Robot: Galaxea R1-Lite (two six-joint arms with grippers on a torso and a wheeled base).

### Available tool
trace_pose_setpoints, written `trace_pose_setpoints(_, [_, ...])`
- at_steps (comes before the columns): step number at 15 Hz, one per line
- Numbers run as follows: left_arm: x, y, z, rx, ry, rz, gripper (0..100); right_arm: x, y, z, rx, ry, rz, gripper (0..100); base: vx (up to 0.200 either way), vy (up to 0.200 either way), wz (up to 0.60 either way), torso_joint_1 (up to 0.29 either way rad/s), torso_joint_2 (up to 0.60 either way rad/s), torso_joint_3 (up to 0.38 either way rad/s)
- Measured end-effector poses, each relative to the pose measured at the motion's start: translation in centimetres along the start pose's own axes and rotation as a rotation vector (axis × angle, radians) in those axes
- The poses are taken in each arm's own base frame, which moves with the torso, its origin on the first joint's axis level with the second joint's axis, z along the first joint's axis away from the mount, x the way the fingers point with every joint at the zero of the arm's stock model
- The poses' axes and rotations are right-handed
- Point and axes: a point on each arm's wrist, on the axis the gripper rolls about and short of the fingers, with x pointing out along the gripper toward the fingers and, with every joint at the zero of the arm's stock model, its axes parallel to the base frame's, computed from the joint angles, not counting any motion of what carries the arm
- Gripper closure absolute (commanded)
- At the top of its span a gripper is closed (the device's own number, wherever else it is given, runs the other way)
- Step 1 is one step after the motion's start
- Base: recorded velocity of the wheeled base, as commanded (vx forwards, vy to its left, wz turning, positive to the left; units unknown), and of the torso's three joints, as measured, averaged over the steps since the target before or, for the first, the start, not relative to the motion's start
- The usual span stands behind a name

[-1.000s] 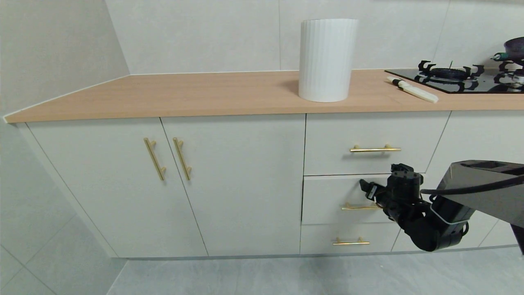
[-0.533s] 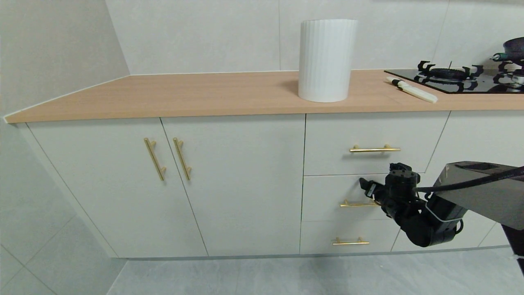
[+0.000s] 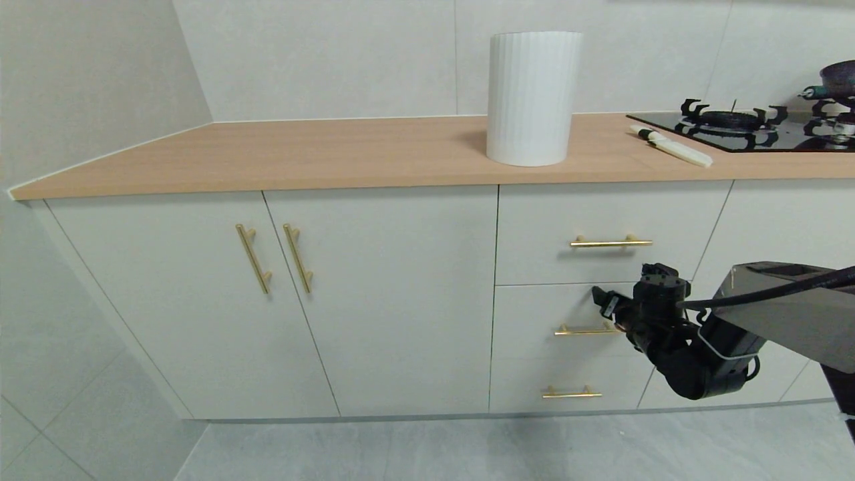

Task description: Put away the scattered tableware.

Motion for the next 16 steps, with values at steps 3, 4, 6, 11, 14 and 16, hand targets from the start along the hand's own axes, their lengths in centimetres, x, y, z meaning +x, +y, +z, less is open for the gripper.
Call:
trace_pose_setpoints(3, [0.0,0.0,0.0,0.0,0.0,0.0,0,-1.4,-0.1,0.6,-0.007,0.016,0.003,0,0.0,0.0,0.0,0.0,0.0,0.0])
trace_pose_setpoints(4, [0.0,0.0,0.0,0.0,0.0,0.0,0,-2.4,-0.3,1.0,-0.021,0.033,0.005,0,0.0,0.0,0.0,0.0,0.0,0.0])
trace_pose_setpoints(6, [0.0,0.0,0.0,0.0,0.0,0.0,0,-5.2,-0.4,2.4,-0.067,0.054,0.018,0,0.0,0.0,0.0,0.0,0.0,0.0])
trace_pose_setpoints(11, [0.0,0.0,0.0,0.0,0.0,0.0,0,-15.8,-1.1,8.9,-0.157,-0.031,0.066,0,0.0,0.0,0.0,0.0,0.0,0.0])
trace_pose_setpoints(14, [0.0,0.0,0.0,0.0,0.0,0.0,0,-23.1,-2.4,11.8,-0.21,-0.102,0.082,0,0.0,0.0,0.0,0.0,0.0,0.0])
trace_pose_setpoints(16, [0.0,0.0,0.0,0.0,0.0,0.0,0,-28.0,-3.6,13.1,-0.241,-0.136,0.084,0,0.0,0.0,0.0,0.0,0.0,0.0])
